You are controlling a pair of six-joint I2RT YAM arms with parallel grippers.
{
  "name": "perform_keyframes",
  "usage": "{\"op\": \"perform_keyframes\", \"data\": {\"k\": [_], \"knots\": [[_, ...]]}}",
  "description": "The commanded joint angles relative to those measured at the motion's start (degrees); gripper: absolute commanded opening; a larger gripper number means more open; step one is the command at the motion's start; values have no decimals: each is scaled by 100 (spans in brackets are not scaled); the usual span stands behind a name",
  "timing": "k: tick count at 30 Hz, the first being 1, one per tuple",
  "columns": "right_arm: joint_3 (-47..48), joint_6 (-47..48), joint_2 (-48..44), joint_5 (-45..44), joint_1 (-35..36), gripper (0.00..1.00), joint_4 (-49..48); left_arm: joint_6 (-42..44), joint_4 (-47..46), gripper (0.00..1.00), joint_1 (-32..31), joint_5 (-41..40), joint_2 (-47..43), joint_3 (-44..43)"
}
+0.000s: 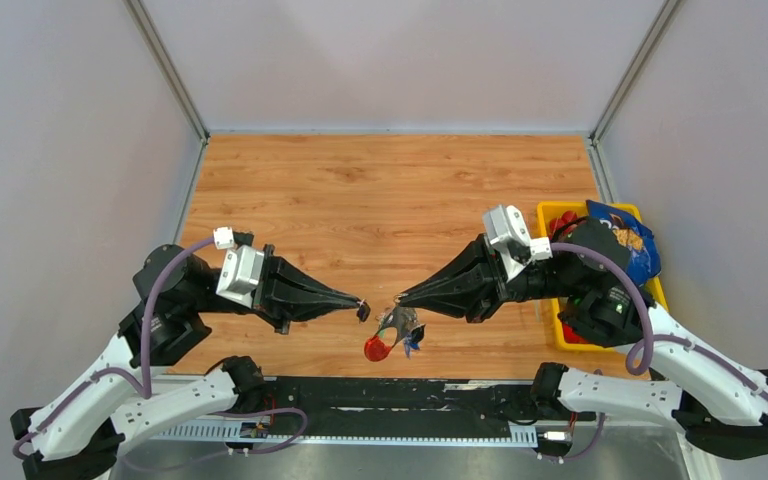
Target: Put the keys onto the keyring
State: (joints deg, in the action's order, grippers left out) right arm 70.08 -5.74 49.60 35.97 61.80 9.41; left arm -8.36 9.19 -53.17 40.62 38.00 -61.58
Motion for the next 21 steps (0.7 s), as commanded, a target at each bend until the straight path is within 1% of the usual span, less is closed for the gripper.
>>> {"op": "perform_keyframes", "data": {"k": [1,9,10,21], "knots": [[17,-450,102,57,-8,0,-717,163,-76,0,-24,118,-105,-157],[-100,-863,243,159,-10,0,-888,237,-110,0,-18,112,-169,-144],[-113,-910,269,171,-10,0,-1045,238,-110,0,-20,124,-170,-137],[-212,-1349,585,510,-12,0,-1507,300,-131,0,-20,161,-213,-103]]}}
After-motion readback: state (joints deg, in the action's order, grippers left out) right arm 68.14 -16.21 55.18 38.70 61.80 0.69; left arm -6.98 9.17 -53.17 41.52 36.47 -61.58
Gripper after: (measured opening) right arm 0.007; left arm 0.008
